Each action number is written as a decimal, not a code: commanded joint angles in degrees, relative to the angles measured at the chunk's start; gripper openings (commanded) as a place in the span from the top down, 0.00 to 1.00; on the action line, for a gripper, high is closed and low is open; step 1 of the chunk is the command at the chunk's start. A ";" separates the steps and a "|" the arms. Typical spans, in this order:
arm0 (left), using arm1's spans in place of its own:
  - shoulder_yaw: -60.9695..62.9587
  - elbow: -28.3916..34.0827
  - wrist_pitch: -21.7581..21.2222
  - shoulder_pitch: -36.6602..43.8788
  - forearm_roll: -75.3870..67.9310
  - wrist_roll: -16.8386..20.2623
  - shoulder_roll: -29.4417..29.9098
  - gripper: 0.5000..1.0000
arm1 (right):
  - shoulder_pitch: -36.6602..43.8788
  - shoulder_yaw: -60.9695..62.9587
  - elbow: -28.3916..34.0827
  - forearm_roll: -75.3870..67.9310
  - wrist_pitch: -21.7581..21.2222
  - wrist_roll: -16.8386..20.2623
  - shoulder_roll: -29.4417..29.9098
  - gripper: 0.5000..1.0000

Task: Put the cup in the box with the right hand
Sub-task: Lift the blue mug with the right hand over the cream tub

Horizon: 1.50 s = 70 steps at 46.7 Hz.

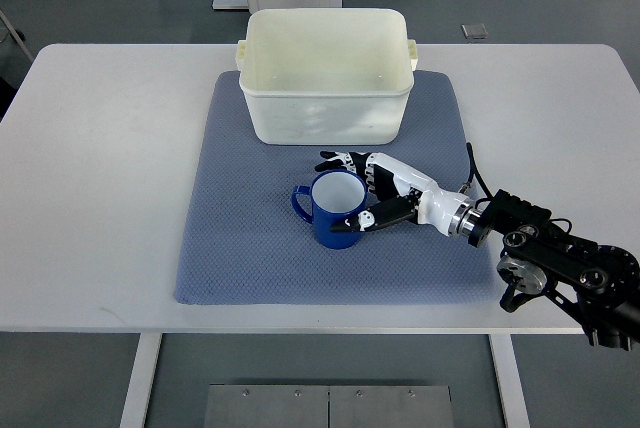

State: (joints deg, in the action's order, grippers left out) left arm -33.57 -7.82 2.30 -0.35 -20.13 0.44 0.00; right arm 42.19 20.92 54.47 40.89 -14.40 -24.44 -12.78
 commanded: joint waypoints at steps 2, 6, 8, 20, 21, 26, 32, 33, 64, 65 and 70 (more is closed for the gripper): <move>0.00 0.00 -0.02 0.00 0.00 0.00 0.00 0.00 | 0.00 0.00 -0.50 -0.02 0.16 -0.26 0.12 0.04; 0.00 0.00 -0.02 0.00 0.00 0.00 0.00 0.00 | -0.09 -0.09 -0.86 -0.02 0.25 -0.87 0.12 0.08; 0.00 0.00 -0.02 0.00 0.00 0.00 0.00 0.00 | -0.18 -0.09 -0.94 -0.02 0.34 -0.87 0.12 0.09; 0.00 0.00 -0.02 0.00 0.00 0.00 0.00 0.00 | -0.71 -1.85 -1.03 -0.02 0.34 -2.37 0.04 0.14; 0.00 0.00 -0.02 0.00 0.00 0.00 0.00 0.00 | -0.71 -2.11 -0.94 -0.02 0.34 -2.54 0.04 0.16; 0.00 0.00 0.07 0.00 0.00 0.00 0.00 0.00 | -0.71 -2.90 -0.94 -0.02 0.34 -3.42 0.04 0.28; 0.00 0.00 -0.02 0.00 0.00 0.00 0.00 0.00 | -0.71 -3.25 -0.86 -0.02 0.17 -4.30 -0.32 1.00; 0.00 0.00 -0.02 0.00 0.00 0.00 0.00 0.00 | -0.71 -3.25 -0.86 -0.02 0.17 -4.48 -0.23 1.00; 0.00 0.00 -0.02 0.00 0.00 0.00 0.00 0.00 | 5.79 -0.27 9.86 -2.04 -0.80 -7.90 -10.59 1.00; 0.00 0.00 -0.02 0.00 0.00 0.00 0.00 0.00 | 6.15 0.34 10.04 -2.22 -0.98 -7.73 -10.86 1.00; 0.00 0.00 -0.02 0.00 0.00 0.00 0.00 0.00 | 7.73 3.59 10.04 -3.27 -2.47 -7.03 -11.48 1.00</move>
State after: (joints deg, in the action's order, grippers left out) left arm -33.57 -7.82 2.28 -0.35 -20.13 0.44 0.00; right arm 49.10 22.83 64.49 38.14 -16.22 -31.99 -24.06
